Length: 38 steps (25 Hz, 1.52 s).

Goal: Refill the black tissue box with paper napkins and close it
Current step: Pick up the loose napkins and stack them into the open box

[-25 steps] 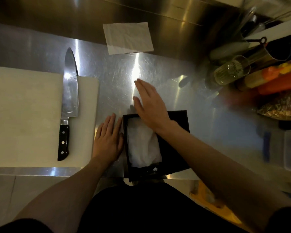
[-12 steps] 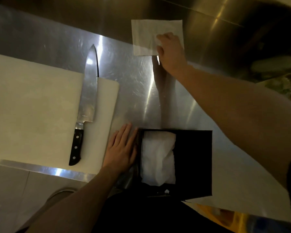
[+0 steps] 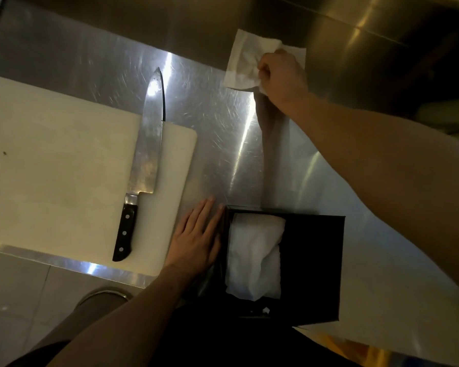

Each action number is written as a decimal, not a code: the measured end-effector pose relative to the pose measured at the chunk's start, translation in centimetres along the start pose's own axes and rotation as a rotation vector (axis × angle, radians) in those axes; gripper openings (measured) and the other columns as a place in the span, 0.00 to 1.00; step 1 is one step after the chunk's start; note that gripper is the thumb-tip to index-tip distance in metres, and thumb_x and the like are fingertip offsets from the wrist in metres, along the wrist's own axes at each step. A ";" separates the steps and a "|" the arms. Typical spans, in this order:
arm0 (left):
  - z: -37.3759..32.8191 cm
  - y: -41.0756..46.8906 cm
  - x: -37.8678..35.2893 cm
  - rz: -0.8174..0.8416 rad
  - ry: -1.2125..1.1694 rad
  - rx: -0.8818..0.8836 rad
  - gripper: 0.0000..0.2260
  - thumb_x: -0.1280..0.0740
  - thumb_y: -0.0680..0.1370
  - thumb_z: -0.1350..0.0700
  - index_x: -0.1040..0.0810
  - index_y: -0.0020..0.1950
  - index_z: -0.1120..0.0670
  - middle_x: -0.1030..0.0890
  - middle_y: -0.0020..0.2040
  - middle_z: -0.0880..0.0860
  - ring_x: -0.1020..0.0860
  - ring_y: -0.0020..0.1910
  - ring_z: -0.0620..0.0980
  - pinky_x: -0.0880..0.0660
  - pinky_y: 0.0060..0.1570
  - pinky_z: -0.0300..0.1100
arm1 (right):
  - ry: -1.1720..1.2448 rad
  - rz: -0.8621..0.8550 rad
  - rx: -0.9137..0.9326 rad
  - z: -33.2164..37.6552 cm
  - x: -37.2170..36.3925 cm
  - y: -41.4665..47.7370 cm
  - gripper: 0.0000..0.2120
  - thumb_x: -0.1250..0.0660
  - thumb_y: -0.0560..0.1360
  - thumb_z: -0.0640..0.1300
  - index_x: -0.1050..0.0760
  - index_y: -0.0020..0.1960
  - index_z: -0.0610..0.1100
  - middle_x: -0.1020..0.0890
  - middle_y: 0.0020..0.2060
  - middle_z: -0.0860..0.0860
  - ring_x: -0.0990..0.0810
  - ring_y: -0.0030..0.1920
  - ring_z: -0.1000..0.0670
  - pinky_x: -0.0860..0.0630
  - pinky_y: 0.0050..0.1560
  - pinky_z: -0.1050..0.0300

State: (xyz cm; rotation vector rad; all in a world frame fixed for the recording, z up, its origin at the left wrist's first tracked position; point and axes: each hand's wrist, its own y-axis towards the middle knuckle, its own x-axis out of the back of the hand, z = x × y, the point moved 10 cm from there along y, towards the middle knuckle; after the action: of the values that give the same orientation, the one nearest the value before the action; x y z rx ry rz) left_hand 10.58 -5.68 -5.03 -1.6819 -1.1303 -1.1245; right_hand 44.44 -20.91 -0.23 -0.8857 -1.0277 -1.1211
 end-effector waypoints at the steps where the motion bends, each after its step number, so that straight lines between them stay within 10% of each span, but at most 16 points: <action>1: 0.0 0.0 0.1 -0.002 -0.001 0.000 0.28 0.42 0.78 0.50 0.40 0.78 0.53 0.38 0.78 0.57 0.39 0.77 0.54 0.45 0.73 0.47 | 0.008 0.013 -0.009 0.0 0.0 -0.4 0.10 0.40 0.80 0.46 0.23 0.57 0.44 0.20 0.55 0.44 0.22 0.55 0.47 0.26 0.60 0.55; 9: -0.2 0.1 0.8 0.007 -0.047 0.010 0.27 0.42 0.78 0.51 0.36 0.77 0.55 0.37 0.77 0.58 0.39 0.77 0.56 0.40 0.72 0.52 | 0.323 -0.145 -0.196 2.5 5.0 -12.8 0.06 0.34 0.77 0.45 0.21 0.49 0.44 0.19 0.47 0.49 0.24 0.43 0.57 0.34 0.41 0.77; 18: 0.2 -0.1 -0.7 0.029 -0.048 -0.012 0.26 0.47 0.81 0.47 0.44 0.78 0.52 0.41 0.79 0.57 0.44 0.78 0.55 0.48 0.74 0.49 | 0.528 -0.224 -0.425 6.7 7.7 -34.9 0.03 0.31 0.75 0.42 0.20 0.49 0.44 0.19 0.43 0.51 0.21 0.41 0.57 0.21 0.43 0.64; 29: -0.2 -0.3 0.1 0.009 -0.099 -0.033 0.26 0.45 0.81 0.50 0.42 0.78 0.54 0.41 0.79 0.58 0.44 0.78 0.56 0.46 0.74 0.53 | 0.359 -0.456 -0.436 8.6 12.3 -41.7 0.04 0.31 0.75 0.42 0.21 0.48 0.41 0.21 0.43 0.52 0.26 0.39 0.61 0.28 0.42 0.76; 38: -0.2 -0.3 0.0 -0.004 -0.098 -0.033 0.26 0.46 0.82 0.48 0.44 0.79 0.53 0.42 0.79 0.57 0.45 0.78 0.55 0.48 0.74 0.51 | 0.351 -0.059 -0.544 7.9 0.8 -40.6 0.12 0.41 0.81 0.50 0.26 0.57 0.43 0.22 0.50 0.48 0.24 0.44 0.53 0.21 0.47 0.55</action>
State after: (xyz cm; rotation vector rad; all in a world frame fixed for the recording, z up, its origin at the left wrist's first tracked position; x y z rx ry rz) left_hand 10.23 -5.75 -4.97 -1.7776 -1.1820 -1.0784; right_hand 3.44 -22.50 4.95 -1.0366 -0.4628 -1.5786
